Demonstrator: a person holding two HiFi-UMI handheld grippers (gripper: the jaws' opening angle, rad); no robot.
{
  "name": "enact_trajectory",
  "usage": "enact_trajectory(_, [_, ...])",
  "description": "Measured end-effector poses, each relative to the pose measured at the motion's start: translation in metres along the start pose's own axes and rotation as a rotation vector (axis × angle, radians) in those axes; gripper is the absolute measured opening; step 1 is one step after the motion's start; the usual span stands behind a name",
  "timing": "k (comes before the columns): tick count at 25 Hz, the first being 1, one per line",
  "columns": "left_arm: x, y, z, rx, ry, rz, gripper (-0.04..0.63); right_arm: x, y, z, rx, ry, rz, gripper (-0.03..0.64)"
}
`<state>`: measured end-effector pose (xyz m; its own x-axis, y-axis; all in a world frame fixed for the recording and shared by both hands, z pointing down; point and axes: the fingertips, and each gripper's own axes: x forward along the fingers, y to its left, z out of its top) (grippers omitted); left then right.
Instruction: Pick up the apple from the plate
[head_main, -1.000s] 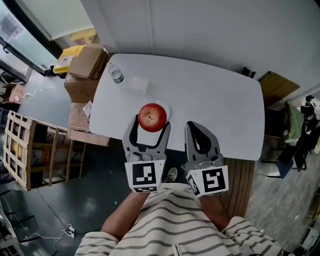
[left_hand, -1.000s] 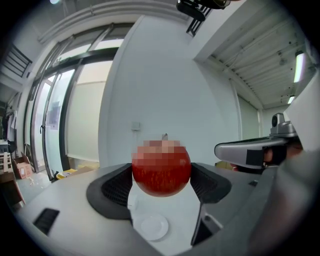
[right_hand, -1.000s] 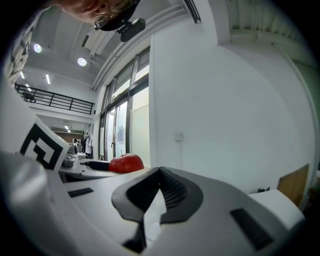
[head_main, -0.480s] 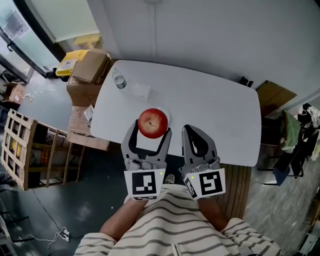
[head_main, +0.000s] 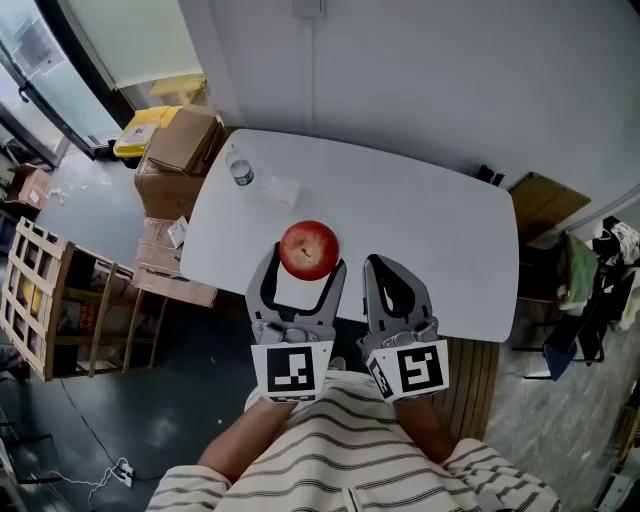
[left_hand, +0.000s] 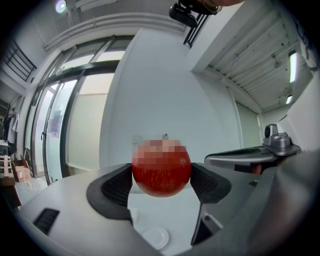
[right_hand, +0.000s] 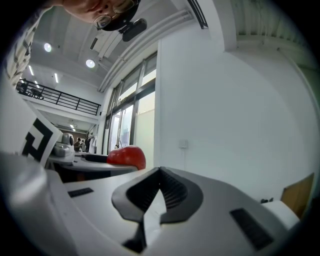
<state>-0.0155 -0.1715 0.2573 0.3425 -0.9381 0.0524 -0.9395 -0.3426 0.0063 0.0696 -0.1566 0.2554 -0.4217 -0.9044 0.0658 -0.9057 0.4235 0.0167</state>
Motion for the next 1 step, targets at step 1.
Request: enact_trajectory(1, [0.0005,0.0007,0.0002,0.001,-0.003,0.004,0.371,0.0,-0.0007,0.0007,-0.001,-0.001,0.0,0.012])
